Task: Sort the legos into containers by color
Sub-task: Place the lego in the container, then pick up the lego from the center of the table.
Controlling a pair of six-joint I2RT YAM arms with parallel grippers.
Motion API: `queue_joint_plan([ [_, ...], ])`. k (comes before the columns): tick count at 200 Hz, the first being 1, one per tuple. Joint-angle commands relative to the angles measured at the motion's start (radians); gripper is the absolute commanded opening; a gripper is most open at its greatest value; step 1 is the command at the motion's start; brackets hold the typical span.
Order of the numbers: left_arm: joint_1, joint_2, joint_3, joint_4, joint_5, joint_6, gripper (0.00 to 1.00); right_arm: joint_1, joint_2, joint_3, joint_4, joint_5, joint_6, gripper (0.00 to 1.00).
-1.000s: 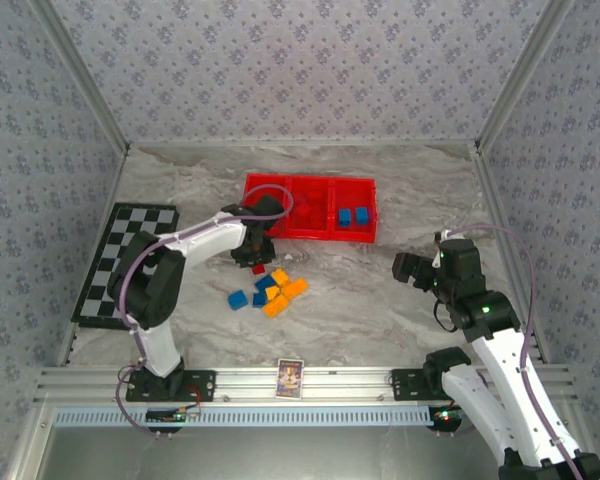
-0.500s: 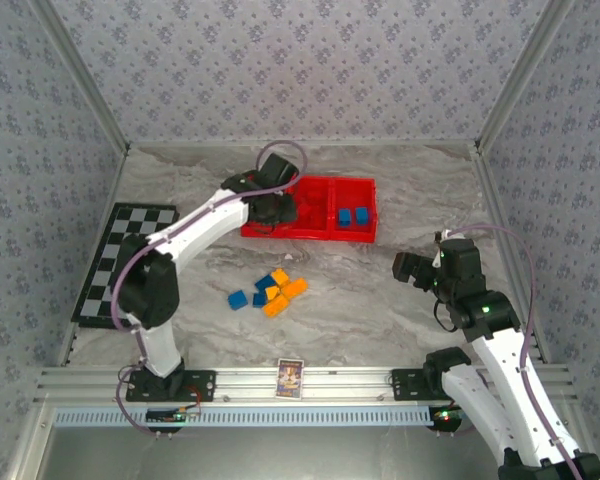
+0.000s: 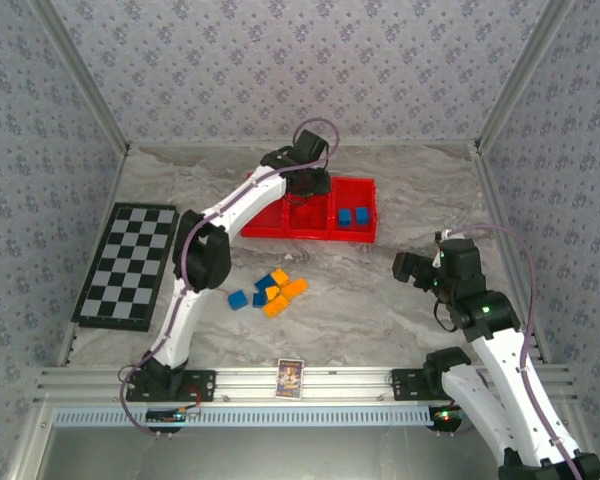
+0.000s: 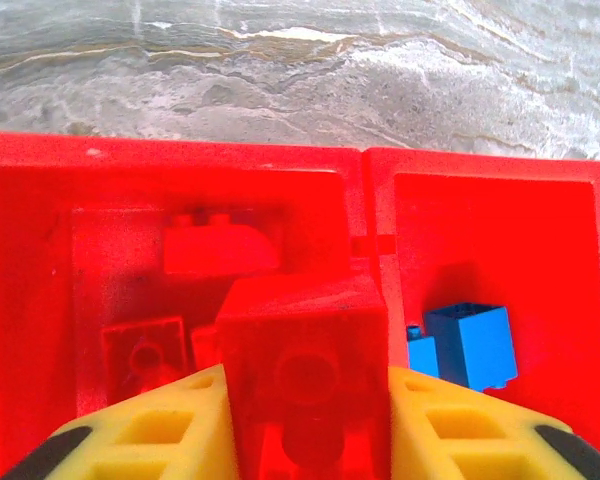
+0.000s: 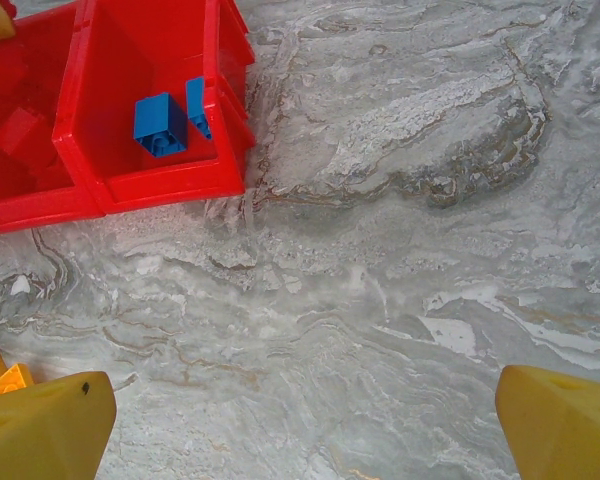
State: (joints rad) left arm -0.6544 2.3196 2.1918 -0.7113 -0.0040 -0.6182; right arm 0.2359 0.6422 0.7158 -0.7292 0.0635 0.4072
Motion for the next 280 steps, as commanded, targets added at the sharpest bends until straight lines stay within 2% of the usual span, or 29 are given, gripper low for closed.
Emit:
queue_joint_plan([
  [1, 0.004, 0.01, 0.038, -0.01, 0.043, 0.003, 0.52, 0.001, -0.006, -0.004, -0.015, 0.011, 0.007, 1.0],
  [18, 0.004, -0.007, 0.018, 0.019, 0.045, 0.014, 0.64, 0.002, -0.006, -0.004, -0.018, 0.013, 0.008, 1.0],
  [79, 0.006, -0.17, -0.118, 0.095, -0.007, 0.102, 0.94, 0.006, -0.004, -0.007, -0.014, 0.015, 0.009, 1.0],
  [86, 0.006, -0.198, -0.143, 0.099, -0.015, 0.122, 1.0, 0.005, -0.004, -0.007, -0.015, 0.015, 0.009, 1.0],
  [108, 0.006, -0.291, -0.234, 0.101, -0.047, 0.168, 1.0, 0.008, -0.004, -0.007, -0.015, 0.016, 0.008, 1.0],
  [147, 0.001, -0.503, -0.555, 0.174, -0.082, 0.184, 1.0, 0.008, -0.001, -0.009, -0.012, 0.018, 0.007, 1.0],
  [191, -0.027, -0.675, -0.827, 0.125, -0.151, 0.07, 0.99, 0.007, 0.016, -0.009, -0.005, 0.021, 0.002, 1.0],
  [208, -0.06, -0.722, -0.911, 0.122, -0.157, 0.066, 0.99, 0.007, 0.019, -0.007, -0.004, 0.023, 0.0, 1.0],
  [244, -0.169, -0.76, -0.978, 0.092, -0.145, 0.25, 0.98, 0.007, 0.019, -0.009, -0.001, 0.02, -0.002, 1.0],
  [280, -0.286, -0.688, -0.905, -0.015, -0.137, 0.425, 0.96, 0.007, 0.019, -0.008, -0.002, 0.021, -0.002, 1.0],
])
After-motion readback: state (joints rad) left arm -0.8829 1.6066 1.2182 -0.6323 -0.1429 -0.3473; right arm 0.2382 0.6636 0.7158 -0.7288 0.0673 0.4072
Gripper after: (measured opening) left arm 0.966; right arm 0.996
